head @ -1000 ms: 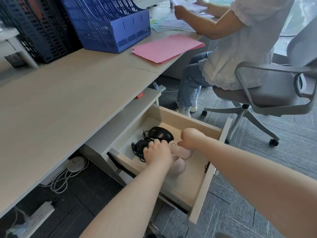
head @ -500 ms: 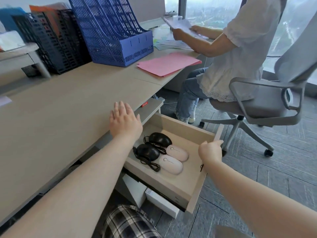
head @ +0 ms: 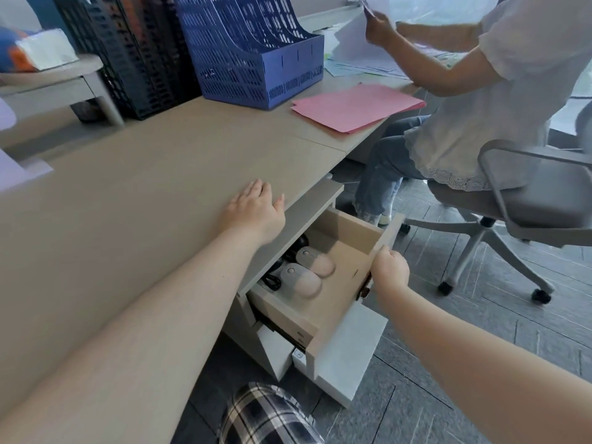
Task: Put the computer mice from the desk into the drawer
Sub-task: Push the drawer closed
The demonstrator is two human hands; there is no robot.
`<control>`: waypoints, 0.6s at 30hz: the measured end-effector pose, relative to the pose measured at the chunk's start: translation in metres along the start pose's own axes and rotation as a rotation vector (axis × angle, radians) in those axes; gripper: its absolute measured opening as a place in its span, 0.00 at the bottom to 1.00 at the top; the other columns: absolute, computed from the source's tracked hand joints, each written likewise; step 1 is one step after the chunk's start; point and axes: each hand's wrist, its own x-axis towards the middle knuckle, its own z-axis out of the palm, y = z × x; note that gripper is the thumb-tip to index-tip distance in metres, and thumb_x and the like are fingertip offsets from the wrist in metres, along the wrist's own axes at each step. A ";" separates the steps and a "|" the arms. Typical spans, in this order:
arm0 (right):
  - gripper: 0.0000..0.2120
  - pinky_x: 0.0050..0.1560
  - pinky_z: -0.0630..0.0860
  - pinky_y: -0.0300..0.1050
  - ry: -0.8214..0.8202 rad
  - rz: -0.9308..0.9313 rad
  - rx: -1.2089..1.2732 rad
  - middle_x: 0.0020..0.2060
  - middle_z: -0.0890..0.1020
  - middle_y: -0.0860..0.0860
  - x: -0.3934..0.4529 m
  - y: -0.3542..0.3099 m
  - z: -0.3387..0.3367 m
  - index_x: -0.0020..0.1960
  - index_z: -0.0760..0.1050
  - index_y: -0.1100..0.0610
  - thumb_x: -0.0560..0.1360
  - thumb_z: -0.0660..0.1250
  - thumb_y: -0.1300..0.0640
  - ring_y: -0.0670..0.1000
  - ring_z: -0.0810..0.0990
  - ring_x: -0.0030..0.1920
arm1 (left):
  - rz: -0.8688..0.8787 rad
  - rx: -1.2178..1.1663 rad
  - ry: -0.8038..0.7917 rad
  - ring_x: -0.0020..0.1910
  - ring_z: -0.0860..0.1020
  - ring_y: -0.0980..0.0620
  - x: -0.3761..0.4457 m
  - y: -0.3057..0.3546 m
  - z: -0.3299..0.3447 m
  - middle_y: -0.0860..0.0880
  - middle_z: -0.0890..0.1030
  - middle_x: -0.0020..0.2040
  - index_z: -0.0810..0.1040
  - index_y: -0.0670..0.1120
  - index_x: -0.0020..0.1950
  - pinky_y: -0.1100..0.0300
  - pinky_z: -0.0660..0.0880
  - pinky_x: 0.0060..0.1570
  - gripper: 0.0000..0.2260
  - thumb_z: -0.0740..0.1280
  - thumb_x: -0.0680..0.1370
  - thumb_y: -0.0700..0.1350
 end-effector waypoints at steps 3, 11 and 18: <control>0.13 0.38 0.74 0.48 -0.105 0.088 0.107 0.34 0.73 0.56 0.005 0.002 0.019 0.32 0.69 0.58 0.75 0.55 0.60 0.56 0.72 0.37 | 0.008 -0.019 -0.011 0.78 0.49 0.52 0.004 -0.003 0.000 0.49 0.51 0.80 0.52 0.45 0.78 0.53 0.46 0.76 0.25 0.46 0.82 0.54; 0.23 0.58 0.78 0.49 -0.388 0.041 0.074 0.60 0.76 0.47 -0.007 0.011 0.065 0.73 0.67 0.52 0.80 0.53 0.65 0.58 0.79 0.60 | 0.049 -0.019 -0.039 0.78 0.48 0.53 0.009 -0.009 -0.002 0.50 0.50 0.80 0.51 0.46 0.78 0.55 0.45 0.76 0.25 0.47 0.83 0.53; 0.28 0.66 0.73 0.56 -0.446 -0.040 -0.108 0.70 0.72 0.52 -0.004 0.004 0.086 0.75 0.61 0.48 0.79 0.50 0.66 0.59 0.77 0.63 | 0.079 -0.035 -0.050 0.78 0.48 0.55 0.011 -0.012 -0.004 0.51 0.50 0.80 0.51 0.47 0.78 0.56 0.45 0.76 0.24 0.47 0.83 0.52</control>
